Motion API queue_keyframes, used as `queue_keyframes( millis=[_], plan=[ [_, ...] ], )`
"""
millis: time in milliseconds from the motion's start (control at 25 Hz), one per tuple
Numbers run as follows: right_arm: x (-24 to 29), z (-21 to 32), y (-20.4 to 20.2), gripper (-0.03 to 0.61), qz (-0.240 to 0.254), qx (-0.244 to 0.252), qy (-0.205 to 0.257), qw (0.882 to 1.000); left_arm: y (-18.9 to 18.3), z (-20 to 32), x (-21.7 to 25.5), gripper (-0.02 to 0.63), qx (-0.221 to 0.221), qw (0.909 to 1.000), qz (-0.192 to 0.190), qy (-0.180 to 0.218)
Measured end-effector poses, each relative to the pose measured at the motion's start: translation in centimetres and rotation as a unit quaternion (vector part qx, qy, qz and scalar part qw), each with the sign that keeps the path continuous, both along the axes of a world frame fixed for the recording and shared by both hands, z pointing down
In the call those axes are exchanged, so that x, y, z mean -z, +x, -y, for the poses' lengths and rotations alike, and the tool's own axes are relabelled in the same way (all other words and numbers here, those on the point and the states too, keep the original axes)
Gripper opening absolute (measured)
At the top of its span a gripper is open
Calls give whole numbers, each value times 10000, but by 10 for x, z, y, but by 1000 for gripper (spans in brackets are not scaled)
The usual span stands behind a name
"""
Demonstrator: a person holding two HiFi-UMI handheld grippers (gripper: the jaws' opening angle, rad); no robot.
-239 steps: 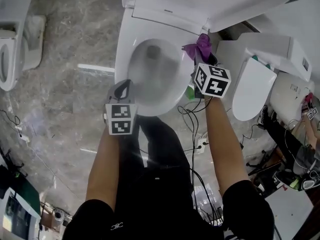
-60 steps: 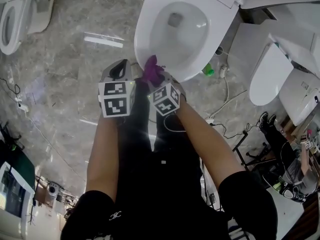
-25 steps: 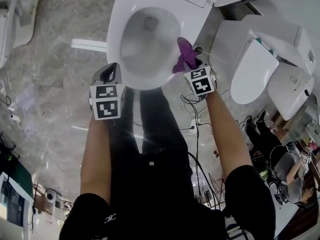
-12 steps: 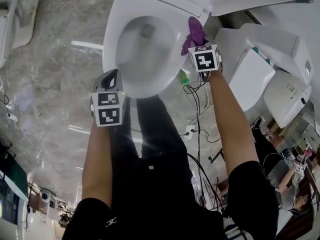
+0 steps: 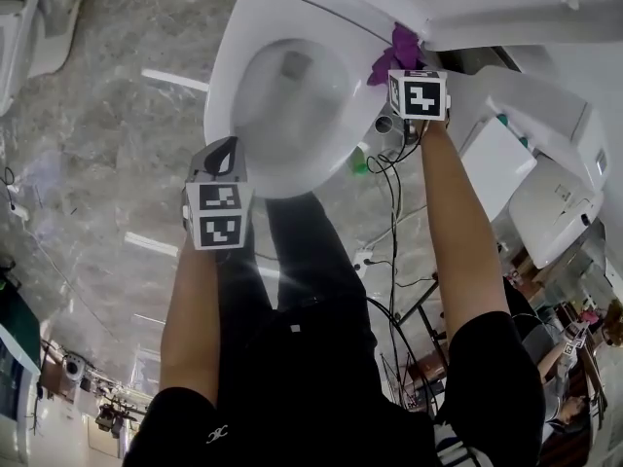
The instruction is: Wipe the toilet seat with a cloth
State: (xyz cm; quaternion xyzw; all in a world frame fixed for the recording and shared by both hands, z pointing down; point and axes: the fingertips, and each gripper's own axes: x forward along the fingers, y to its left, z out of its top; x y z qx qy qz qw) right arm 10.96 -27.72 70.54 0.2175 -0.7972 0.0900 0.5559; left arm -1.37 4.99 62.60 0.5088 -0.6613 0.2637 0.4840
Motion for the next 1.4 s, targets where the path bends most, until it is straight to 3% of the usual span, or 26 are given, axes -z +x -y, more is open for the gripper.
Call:
queue_keyframes(
  millis=[360, 720, 920, 1000, 1080, 1120, 1160, 1200, 1320, 1400],
  plan=[
    [4, 7, -63, 92, 53, 452, 348, 9984, -11, 0, -5, 6, 237, 9997, -15, -22],
    [4, -43, -111, 91, 606, 1548, 602, 9842, -16, -1, -8, 6, 292, 9996, -25, -31],
    [-2, -81, -127, 92, 486, 2960, 892, 9498, -23, -4, -10, 6, 296, 9995, 35, -56],
    [-6, -97, -126, 92, 349, 3629, 983, 9260, -22, -5, -10, 6, 292, 9995, 40, -75],
    [-17, -119, -116, 92, 162, 4317, 846, 8979, -20, -6, -9, 6, 275, 9996, 37, -79],
    [-23, -128, -109, 92, 84, 4507, 733, 8896, -19, -6, -8, 6, 262, 9996, 39, -77],
    [-27, -134, -104, 92, 56, 4541, 659, 8885, -18, -7, -7, 6, 249, 9997, 40, -73],
    [-28, -135, -102, 92, 98, 4419, 639, 8947, -17, -7, -7, 6, 240, 9997, 39, -68],
    [-19, -120, -108, 92, 444, 3522, 652, 9326, -16, -9, -7, 6, 241, 9997, 39, -54],
    [-12, -108, -112, 92, 553, 3051, 735, 9479, -18, -13, -6, 6, 264, 9996, 62, -82]
  ],
)
